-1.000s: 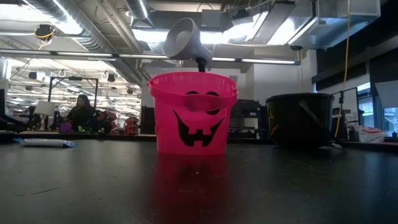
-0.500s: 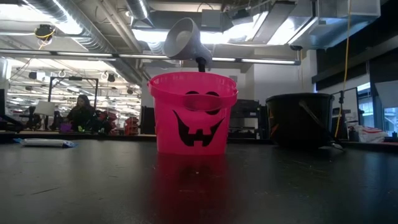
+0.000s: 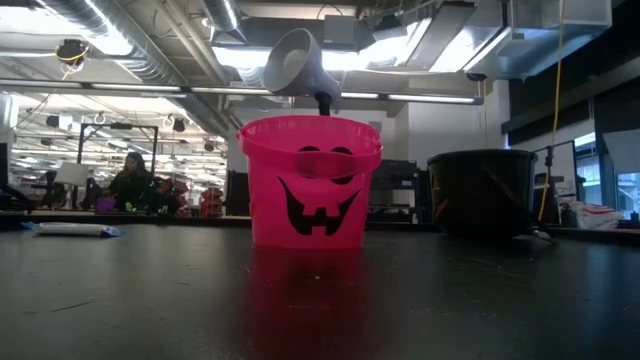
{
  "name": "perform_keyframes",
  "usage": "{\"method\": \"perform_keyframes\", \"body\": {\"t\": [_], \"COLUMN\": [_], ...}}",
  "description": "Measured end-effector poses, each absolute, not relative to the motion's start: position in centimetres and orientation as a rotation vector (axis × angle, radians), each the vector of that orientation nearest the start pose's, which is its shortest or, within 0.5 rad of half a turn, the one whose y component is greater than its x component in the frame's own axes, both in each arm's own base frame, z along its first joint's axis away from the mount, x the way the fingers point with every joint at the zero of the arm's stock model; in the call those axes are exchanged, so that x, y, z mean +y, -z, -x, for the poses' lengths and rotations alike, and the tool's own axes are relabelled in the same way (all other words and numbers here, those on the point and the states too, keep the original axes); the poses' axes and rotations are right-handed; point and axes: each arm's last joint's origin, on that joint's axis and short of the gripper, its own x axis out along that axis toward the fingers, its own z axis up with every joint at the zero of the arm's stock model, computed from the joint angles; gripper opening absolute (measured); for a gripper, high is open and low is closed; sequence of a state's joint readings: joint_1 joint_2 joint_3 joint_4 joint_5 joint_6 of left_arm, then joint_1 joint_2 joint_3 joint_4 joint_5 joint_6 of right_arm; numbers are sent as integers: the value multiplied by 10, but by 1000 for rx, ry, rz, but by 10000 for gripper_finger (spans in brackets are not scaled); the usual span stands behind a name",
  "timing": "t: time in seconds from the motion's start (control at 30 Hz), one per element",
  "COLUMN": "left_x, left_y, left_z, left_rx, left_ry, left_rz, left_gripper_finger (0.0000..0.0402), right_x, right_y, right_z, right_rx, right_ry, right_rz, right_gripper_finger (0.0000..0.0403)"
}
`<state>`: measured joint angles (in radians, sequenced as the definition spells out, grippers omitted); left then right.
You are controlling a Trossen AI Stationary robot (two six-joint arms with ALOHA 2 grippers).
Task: Sort candy
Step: Put the red candy into the orange bucket
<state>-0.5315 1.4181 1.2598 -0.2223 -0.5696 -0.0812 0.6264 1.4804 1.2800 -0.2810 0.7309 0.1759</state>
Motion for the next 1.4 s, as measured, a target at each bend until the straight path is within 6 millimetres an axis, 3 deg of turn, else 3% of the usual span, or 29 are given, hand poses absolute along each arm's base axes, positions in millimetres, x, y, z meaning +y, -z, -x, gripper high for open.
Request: {"method": "perform_keyframes", "body": {"t": [0.2,0.47,0.67,0.83,1.13,1.23,1.4], "left_x": [-139,-137,-137,-137,-138,-138,-137], "left_y": [-358,-364,-364,-364,-364,-364,-364], "left_z": [-288,-291,-291,-291,-291,-291,-291], "left_rx": [253,197,195,194,198,198,198], "left_ry": [-69,-82,-86,-80,-68,-65,-74], "left_rz": [-76,-67,-69,-67,-67,-70,-122], "left_gripper_finger": [9,9,9,9,26,52,114], "right_x": [180,170,164,166,166,166,166], "right_y": [-334,-340,-334,-334,-331,-331,-330], "right_z": [-299,-327,-337,-337,-337,-337,-336], "right_rx": [252,81,70,72,98,98,113], "right_ry": [148,161,182,132,114,113,114], "right_rz": [184,84,37,34,67,67,80], "right_gripper_finger": [266,266,257,201,44,24,29]}}
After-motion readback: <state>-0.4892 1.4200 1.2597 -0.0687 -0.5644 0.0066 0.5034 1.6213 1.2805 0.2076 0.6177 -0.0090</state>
